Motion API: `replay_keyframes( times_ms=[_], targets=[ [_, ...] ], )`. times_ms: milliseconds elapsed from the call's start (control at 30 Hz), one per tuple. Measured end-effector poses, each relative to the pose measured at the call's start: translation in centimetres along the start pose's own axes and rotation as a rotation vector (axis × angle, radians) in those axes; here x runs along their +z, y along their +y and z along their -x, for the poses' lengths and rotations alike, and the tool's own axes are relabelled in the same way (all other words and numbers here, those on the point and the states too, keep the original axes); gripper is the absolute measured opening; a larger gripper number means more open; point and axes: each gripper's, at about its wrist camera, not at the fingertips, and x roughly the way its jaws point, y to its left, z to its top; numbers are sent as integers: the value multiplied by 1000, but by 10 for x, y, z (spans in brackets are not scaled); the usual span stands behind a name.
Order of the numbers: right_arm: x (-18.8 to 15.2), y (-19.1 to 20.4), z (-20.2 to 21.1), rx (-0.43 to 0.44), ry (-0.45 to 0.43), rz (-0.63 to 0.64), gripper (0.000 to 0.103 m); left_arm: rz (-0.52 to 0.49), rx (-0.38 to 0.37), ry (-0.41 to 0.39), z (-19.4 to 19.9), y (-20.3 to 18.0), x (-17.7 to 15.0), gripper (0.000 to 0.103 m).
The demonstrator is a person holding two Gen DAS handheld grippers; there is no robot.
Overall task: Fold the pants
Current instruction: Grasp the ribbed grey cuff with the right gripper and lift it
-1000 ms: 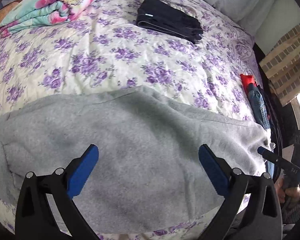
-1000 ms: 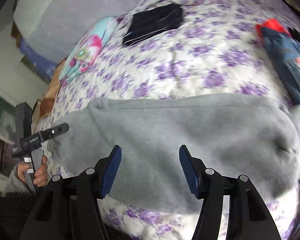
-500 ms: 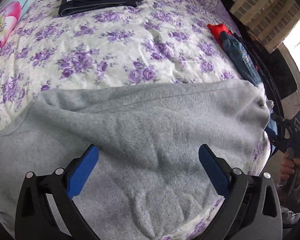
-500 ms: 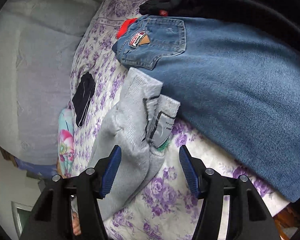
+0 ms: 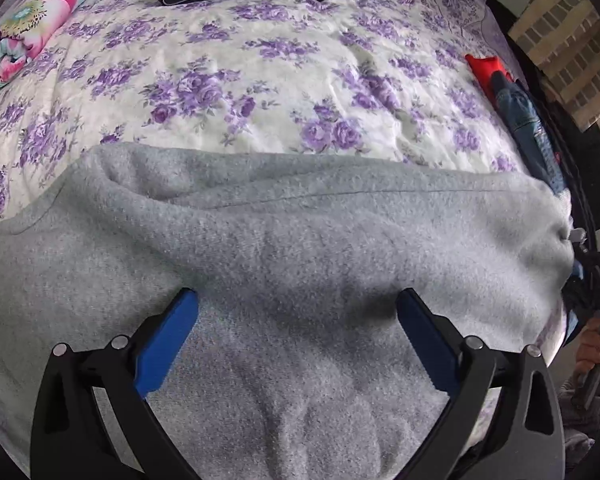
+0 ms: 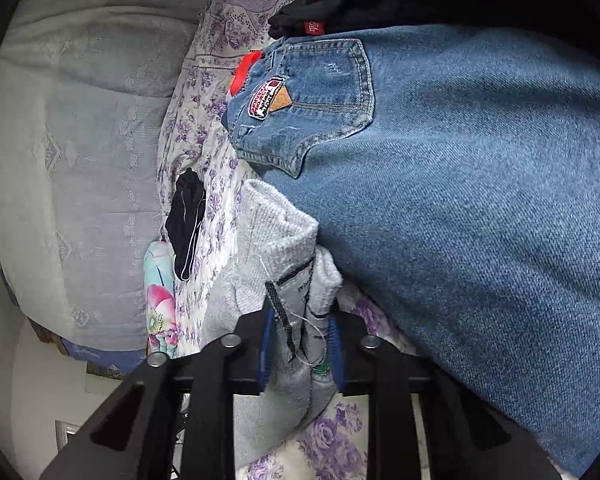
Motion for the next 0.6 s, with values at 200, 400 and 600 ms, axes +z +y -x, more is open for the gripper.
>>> replay_keyframes(
  times_ms=[200, 400, 600],
  targets=[
    [3, 15, 4, -30, -4, 46, 15, -59, 104, -26, -8, -15, -3, 98],
    [-2, 54, 12, -53, -49, 158, 13, 65, 40, -140, 45, 22, -14, 98],
    [-17, 122, 10, -76, -99, 343, 13, 259, 35, -182, 89, 101, -42, 98]
  ],
)
